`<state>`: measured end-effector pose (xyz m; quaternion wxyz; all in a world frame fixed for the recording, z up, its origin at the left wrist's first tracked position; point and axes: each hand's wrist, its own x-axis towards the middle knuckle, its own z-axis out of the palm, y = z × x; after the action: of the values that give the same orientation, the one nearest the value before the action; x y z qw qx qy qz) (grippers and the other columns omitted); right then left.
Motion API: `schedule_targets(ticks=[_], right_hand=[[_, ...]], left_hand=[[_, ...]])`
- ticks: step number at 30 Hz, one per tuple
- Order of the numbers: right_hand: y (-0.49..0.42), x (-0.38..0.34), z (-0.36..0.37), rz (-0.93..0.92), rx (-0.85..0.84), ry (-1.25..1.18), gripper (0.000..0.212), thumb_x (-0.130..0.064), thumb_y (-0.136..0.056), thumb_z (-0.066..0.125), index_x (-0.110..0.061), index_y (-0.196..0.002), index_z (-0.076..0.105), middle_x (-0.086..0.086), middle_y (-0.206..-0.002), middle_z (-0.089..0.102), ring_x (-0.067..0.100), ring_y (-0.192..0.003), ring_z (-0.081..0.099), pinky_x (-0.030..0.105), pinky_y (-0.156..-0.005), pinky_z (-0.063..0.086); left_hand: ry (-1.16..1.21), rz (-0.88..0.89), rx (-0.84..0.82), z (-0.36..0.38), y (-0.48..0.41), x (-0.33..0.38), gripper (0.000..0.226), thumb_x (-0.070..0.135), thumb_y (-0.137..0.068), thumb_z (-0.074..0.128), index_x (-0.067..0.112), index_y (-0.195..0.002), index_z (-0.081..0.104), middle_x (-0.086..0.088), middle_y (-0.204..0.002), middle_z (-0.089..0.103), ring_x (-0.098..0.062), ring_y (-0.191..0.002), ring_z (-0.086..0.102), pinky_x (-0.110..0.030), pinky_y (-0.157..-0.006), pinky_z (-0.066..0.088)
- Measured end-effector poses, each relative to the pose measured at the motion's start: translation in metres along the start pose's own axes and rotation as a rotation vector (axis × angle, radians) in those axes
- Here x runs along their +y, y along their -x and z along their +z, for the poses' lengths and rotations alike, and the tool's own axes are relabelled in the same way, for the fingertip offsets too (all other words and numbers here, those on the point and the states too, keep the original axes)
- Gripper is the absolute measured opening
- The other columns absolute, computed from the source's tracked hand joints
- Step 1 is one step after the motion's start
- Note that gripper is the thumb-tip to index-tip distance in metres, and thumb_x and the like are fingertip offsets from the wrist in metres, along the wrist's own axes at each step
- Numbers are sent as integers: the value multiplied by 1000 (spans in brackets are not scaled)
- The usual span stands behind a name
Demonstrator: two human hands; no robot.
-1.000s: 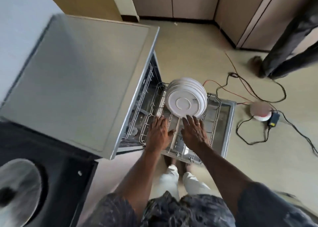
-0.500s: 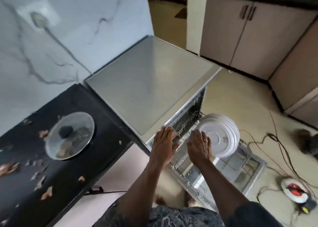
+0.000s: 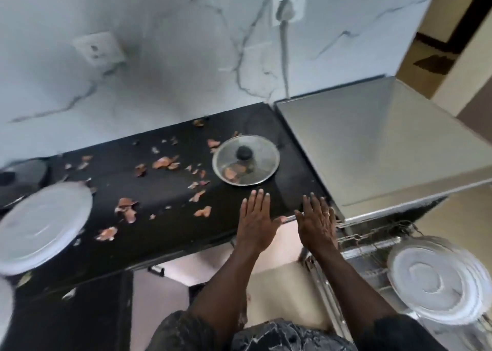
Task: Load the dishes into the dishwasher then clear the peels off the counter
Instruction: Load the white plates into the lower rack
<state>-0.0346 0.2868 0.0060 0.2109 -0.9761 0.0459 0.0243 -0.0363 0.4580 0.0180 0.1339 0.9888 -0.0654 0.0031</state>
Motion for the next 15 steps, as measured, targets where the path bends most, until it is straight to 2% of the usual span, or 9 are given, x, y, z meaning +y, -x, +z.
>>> schedule_targets(ticks=[4, 7, 10, 12, 15], right_hand=[[4, -82, 25, -129, -20, 58, 56, -42, -104, 42, -16, -153, 39, 8, -162, 32, 33, -151, 23, 52, -122, 16], [6, -138, 45, -188, -34, 61, 59, -47, -103, 40, -18, -155, 36, 5, -164, 29, 30, -152, 20, 51, -122, 16], [14, -192, 67, -305, -70, 76, 61, -52, -103, 33, -19, -155, 37, 5, -163, 30, 30, -152, 22, 50, -121, 19], [21, -226, 77, -401, -100, 74, 66, -55, -100, 25, -19, -153, 39, 5, -162, 32, 30, -150, 25, 51, -120, 22], [32, -280, 98, -543, -155, 109, 61, -51, -102, 38, -20, -153, 37, 5, -163, 31, 29, -151, 22, 49, -122, 20]], left_hand=[[-45, -82, 43, -33, 24, -79, 88, 69, -93, 24, 8, -155, 32, -16, -164, 25, -29, -155, 13, -47, -124, 6], [-72, -148, 86, -55, 46, -138, 90, 73, -94, 22, 8, -153, 37, -17, -161, 31, -33, -153, 19, -51, -124, 16], [-64, -266, 130, -77, 76, -195, 92, 76, -95, 17, 9, -154, 34, -18, -162, 29, -33, -153, 18, -53, -123, 17], [-62, -350, 177, -87, 103, -228, 92, 77, -95, 17, 9, -156, 31, -17, -163, 26, -32, -154, 15, -52, -124, 14], [-11, -519, 239, -100, 146, -274, 92, 77, -95, 20, 13, -160, 19, -13, -167, 16, -29, -156, 5, -47, -125, 4]])
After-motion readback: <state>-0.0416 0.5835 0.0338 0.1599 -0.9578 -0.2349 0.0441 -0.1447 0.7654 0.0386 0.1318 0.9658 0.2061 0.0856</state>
